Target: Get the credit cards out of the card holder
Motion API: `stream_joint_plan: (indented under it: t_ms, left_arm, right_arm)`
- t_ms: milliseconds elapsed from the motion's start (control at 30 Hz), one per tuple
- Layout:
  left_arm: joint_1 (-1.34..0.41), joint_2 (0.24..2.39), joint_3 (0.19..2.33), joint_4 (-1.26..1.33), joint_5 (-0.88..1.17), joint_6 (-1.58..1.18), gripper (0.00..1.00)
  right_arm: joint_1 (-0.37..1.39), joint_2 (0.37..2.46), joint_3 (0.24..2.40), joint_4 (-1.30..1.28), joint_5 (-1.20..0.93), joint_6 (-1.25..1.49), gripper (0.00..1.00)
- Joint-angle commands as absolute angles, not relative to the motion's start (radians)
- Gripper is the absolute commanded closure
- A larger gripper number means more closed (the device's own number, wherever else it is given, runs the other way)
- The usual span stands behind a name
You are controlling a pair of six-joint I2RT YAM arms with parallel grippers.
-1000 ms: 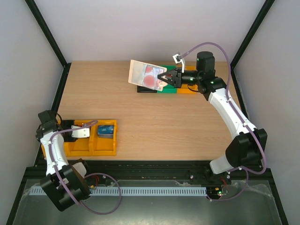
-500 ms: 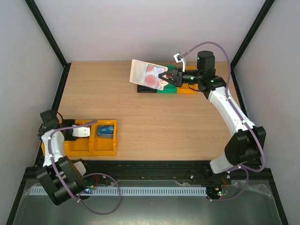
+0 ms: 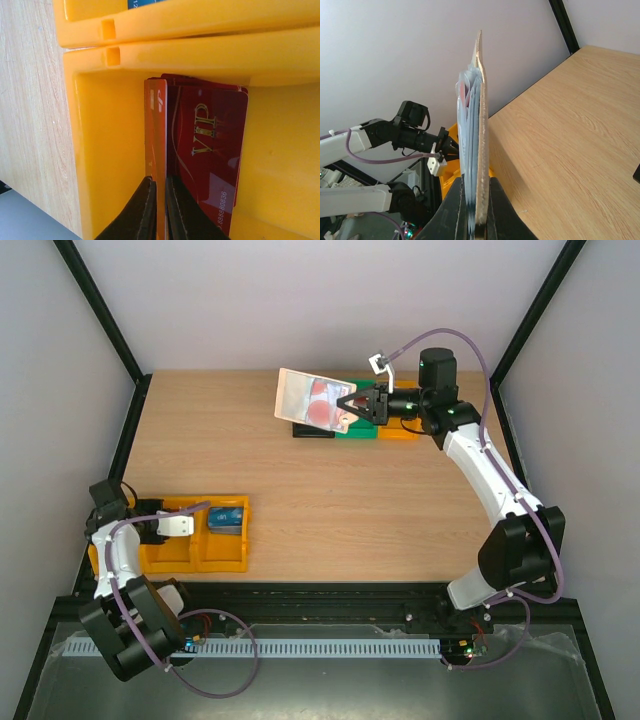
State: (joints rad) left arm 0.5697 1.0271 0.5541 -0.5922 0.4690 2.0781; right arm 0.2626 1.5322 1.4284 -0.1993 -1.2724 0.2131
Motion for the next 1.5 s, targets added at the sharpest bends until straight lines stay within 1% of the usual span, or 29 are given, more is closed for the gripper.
stream_joint_plan:
  t_ms: [0, 33, 100, 400, 500, 600, 800, 967, 1067, 1267, 1467]
  left_arm:
    - [0.571, 1.013, 0.544, -0.614, 0.492, 2.611, 0.92]
    - [0.572, 1.011, 0.544, -0.619, 0.492, 2.611, 0.92]
    - [0.575, 1.005, 0.545, -0.624, 0.496, 2.611, 0.97]
    - [0.585, 0.976, 0.548, -0.637, 0.545, 2.599, 0.98]
    - [0.586, 0.952, 0.544, -0.554, 0.609, 2.501, 0.98]
    - [0.592, 0.926, 0.559, -0.52, 0.621, 2.441, 0.98]
    - [0.614, 0.892, 0.591, -0.669, 0.608, 2.477, 0.98]
    - [0.628, 0.846, 0.569, -0.707, 0.585, 2.477, 0.98]
    - [0.639, 0.831, 0.548, -0.685, 0.582, 2.461, 0.98]
    - [0.645, 0.827, 0.49, -0.56, 0.565, 2.401, 0.98]
    - [0.65, 0.856, 0.451, -0.531, 0.555, 2.446, 0.98]
  right_arm:
    - [0.26, 1.523, 1.446, -0.167, -1.293, 0.218, 0.98]
    - [0.261, 1.523, 1.446, -0.167, -1.292, 0.218, 0.98]
    - [0.26, 1.523, 1.447, -0.167, -1.291, 0.218, 0.98]
    - [0.258, 1.523, 1.449, -0.169, -1.291, 0.217, 0.98]
    - [0.258, 1.517, 1.445, -0.167, -1.293, 0.214, 0.98]
    - [0.259, 1.513, 1.44, -0.167, -1.292, 0.215, 0.98]
    - [0.258, 1.51, 1.442, -0.167, -1.295, 0.213, 0.98]
    - [0.258, 1.486, 1.423, -0.166, -1.293, 0.208, 0.98]
    - [0.257, 1.479, 1.42, -0.166, -1.293, 0.204, 0.98]
    - [0.258, 1.483, 1.425, -0.166, -1.295, 0.206, 0.98]
    - [0.256, 1.487, 1.423, -0.168, -1.298, 0.203, 0.99]
